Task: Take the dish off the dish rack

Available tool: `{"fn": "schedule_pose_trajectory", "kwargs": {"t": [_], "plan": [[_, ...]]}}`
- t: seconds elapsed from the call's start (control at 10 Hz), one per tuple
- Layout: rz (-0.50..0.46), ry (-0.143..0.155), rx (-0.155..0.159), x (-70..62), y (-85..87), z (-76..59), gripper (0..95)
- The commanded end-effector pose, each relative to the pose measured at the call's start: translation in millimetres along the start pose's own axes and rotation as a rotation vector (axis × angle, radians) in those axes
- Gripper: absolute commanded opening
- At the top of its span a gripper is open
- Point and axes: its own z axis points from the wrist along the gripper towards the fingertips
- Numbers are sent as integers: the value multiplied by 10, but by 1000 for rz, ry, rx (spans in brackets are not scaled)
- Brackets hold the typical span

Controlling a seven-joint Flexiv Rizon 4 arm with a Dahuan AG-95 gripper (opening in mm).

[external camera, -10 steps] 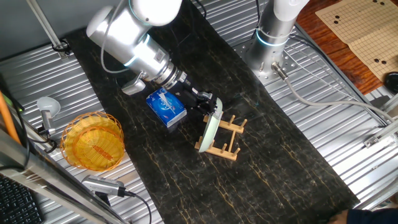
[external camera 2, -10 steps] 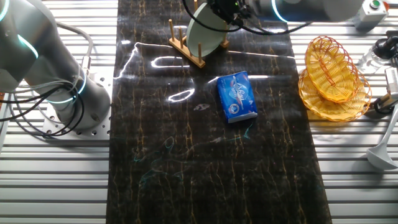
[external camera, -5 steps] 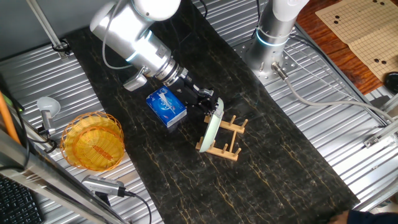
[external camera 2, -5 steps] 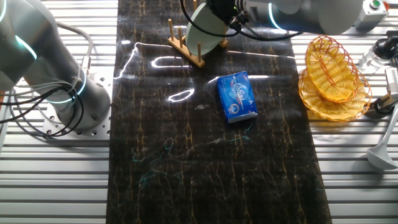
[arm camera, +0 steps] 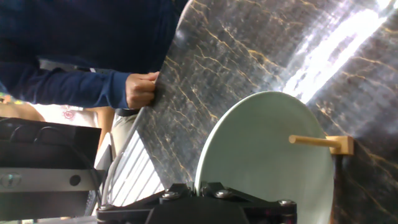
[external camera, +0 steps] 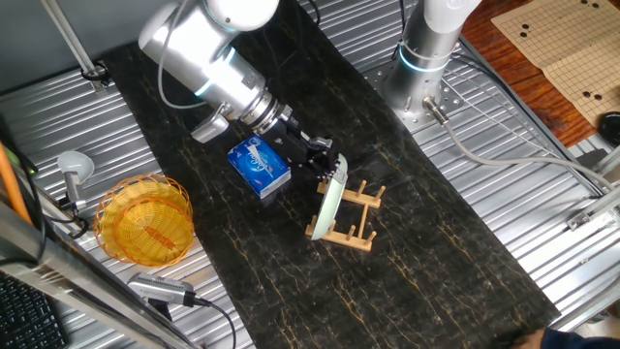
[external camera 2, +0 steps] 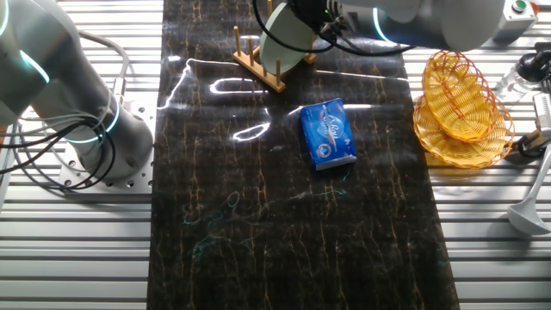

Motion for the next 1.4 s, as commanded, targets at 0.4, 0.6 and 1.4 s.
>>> {"fn": "schedule_pose_trajectory", "kwargs": {"t": [0.4,0.6,1.4], "plan": [[-4,-11,-28,-27,70,-37,0],[6,-12,-32,-55,145,-76,0],[37,-16,-63,-130,387,-170,0]]}}
